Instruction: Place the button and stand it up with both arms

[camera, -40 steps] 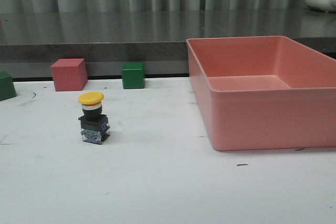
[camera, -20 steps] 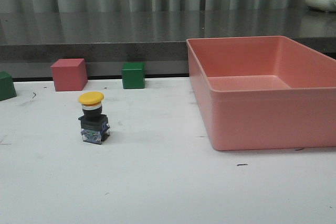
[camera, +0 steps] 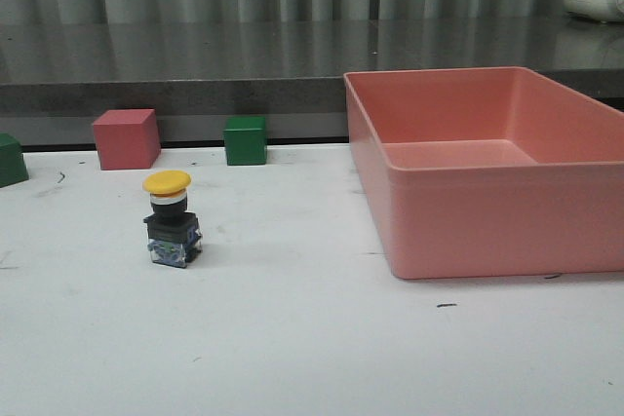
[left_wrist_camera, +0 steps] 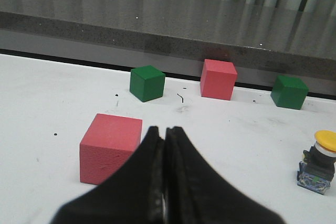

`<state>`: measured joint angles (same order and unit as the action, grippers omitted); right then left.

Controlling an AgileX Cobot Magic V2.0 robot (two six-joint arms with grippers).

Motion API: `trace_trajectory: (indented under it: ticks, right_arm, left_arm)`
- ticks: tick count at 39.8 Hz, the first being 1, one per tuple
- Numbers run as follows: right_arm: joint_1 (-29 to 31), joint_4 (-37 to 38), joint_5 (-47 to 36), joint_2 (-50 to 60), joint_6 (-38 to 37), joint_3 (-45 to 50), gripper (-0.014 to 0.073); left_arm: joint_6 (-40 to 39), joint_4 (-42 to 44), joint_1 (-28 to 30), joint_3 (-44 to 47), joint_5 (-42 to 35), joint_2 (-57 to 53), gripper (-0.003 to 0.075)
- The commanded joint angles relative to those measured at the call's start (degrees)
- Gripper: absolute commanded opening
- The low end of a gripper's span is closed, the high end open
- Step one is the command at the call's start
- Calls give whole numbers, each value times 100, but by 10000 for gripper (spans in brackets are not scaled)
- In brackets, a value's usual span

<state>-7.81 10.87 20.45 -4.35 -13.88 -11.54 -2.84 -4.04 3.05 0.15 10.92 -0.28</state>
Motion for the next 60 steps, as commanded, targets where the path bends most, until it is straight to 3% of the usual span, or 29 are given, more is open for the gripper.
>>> trace_trajectory:
  ticks: [1,14,60]
  right_arm:
    - [431,-357,-1142,238,97,329,-69]
    - [677,-793,-1640,597,102,1310,-69]
    - [677,-828,-1415,597,102,1286,-69]
  left_arm:
    - [-4,-54,10,51,-481,-144,-20]
    - [-4,-54,10,51,-481,-134,-20]
    - [-4,-54,10,51,-481,-134,-20]
